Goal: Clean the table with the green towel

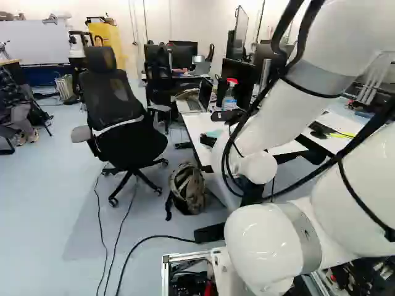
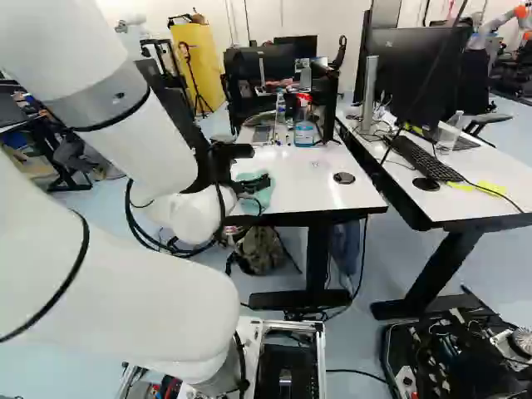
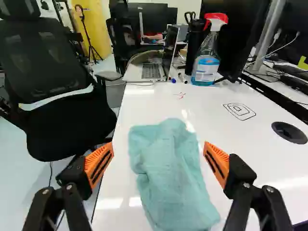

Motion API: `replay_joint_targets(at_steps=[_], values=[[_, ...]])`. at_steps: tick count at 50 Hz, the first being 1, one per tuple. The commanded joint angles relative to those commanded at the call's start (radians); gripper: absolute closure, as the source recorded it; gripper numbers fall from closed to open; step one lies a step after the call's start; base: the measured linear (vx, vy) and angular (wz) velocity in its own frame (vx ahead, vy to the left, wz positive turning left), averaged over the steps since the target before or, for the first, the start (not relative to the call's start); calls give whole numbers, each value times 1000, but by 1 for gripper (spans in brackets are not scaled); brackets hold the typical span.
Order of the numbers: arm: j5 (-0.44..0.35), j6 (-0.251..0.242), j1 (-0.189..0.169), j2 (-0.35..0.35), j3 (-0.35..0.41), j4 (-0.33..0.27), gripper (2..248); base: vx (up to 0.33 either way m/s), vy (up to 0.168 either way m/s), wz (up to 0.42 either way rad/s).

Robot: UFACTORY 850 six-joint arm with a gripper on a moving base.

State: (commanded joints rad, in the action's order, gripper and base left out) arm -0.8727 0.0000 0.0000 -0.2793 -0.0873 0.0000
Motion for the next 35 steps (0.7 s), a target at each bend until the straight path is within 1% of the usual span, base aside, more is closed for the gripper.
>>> replay_joint_targets(at_steps=[1, 24, 35], values=[[4, 0, 0, -11, -4, 0, 3, 0, 0, 0], [15, 0, 0, -56, -25, 0, 3, 0, 0, 0], [63, 0, 0, -58, -51, 0, 3, 0, 0, 0]])
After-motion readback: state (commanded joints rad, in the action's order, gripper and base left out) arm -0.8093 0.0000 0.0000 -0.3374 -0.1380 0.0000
